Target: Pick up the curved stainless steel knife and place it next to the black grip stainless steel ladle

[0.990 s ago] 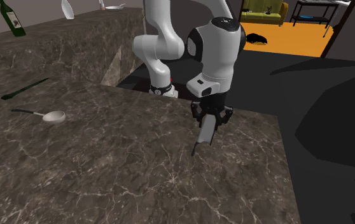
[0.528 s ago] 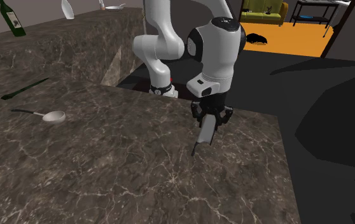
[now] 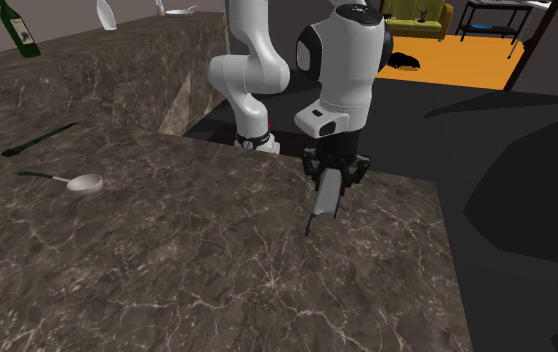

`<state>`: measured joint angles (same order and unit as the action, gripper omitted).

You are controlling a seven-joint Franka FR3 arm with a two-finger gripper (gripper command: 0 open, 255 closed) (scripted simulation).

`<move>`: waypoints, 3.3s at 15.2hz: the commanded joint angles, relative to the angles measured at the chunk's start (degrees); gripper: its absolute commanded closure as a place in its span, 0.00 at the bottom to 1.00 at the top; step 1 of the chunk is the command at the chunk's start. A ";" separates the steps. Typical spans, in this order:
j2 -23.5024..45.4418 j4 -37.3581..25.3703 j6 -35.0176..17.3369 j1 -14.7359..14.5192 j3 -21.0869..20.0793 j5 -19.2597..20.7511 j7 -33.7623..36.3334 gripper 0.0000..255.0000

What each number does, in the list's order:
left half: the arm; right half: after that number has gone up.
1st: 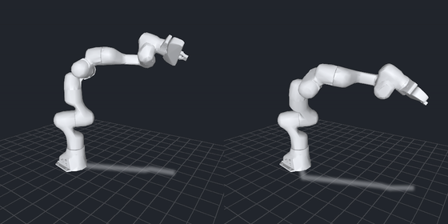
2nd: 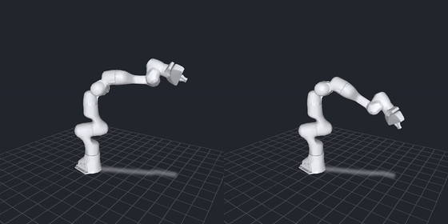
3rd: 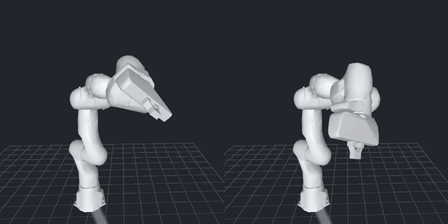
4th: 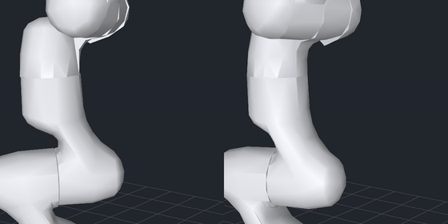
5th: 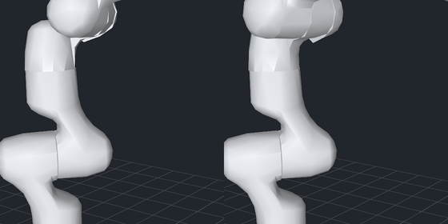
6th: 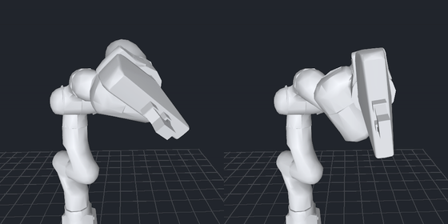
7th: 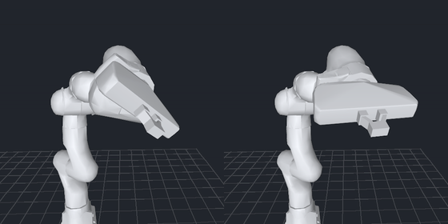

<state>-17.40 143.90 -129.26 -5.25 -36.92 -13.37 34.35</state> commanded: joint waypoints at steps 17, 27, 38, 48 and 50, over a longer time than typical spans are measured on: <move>-9.80 -3.50 13.50 -0.24 7.34 -1.15 -6.48 1.00; -16.66 3.88 14.55 4.39 19.78 2.84 -21.60 1.00; -15.30 4.11 13.77 12.68 32.71 10.74 -37.39 1.00; -8.91 0.73 10.80 17.63 40.65 15.10 -47.28 1.00; -8.29 1.83 9.08 17.64 40.69 15.11 -47.29 1.00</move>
<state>-25.95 145.04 -119.22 12.39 3.75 1.72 -12.92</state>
